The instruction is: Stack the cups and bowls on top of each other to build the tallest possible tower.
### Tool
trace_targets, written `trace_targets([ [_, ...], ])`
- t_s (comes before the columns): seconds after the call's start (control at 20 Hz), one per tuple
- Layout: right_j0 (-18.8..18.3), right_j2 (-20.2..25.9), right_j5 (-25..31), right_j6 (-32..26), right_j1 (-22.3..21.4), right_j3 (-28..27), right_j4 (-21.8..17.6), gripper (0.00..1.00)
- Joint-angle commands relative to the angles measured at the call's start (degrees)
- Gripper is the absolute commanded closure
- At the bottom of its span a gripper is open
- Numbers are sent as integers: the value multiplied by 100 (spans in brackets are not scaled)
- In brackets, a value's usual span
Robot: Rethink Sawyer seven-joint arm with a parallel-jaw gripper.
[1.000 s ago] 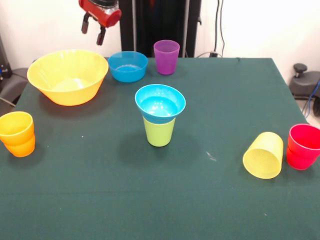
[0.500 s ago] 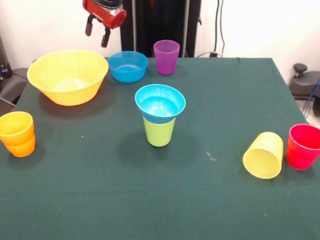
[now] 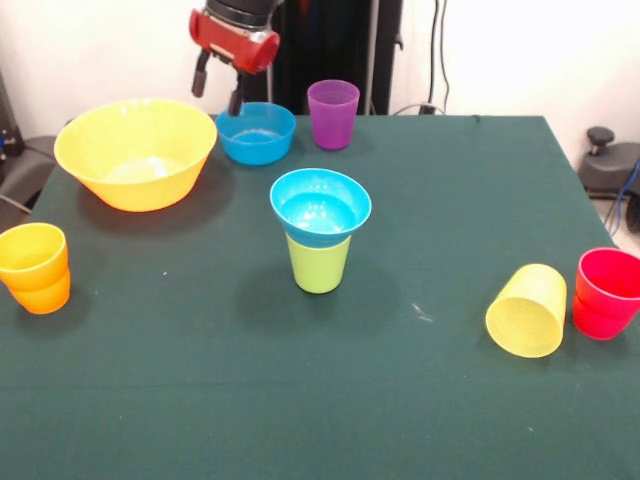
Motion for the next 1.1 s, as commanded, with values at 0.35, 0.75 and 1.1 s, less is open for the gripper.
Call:
trace_targets([
  [0.35,475,-103,-597,296,491,-335,-72,0],
  [0.75,407,-94,-286,29,494,-426,-133,0],
  [1.1,543,-292,-561,160,801,-658,-133,0],
])
